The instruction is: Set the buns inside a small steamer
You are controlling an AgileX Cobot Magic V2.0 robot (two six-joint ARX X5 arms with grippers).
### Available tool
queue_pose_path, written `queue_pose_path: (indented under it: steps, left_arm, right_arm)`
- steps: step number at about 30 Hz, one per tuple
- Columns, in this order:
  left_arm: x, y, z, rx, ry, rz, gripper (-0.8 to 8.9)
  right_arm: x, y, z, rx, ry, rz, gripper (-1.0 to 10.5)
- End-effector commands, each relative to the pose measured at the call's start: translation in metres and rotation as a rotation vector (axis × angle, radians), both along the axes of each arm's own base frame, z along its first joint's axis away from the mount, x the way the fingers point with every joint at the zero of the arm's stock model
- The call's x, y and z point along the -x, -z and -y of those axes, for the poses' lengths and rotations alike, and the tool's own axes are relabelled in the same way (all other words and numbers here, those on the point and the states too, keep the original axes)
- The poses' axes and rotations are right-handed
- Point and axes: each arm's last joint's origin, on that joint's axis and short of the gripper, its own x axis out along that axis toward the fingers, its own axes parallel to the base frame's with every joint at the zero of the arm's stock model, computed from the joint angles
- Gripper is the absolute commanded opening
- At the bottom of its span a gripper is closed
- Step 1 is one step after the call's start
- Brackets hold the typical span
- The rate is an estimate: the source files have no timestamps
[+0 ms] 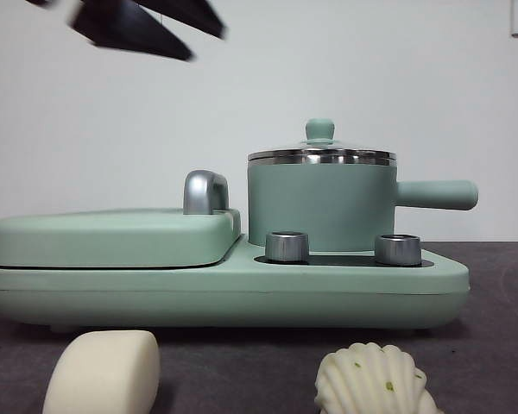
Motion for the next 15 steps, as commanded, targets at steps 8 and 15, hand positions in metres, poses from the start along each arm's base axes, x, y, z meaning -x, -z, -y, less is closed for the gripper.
queue_pose_path:
  steps: [8, 15]
  left_arm:
    - [-0.041, 0.022, 0.062, 0.046, 0.067, 0.062, 3.11]
    - [-0.07, 0.03, 0.093, 0.034, 0.086, 0.045, 3.11]
  right_arm:
    - [0.0, -0.005, -0.001, -0.038, 0.014, 0.0, 2.6]
    - [0.0, -0.005, -0.001, -0.038, 0.015, 0.0, 2.6]
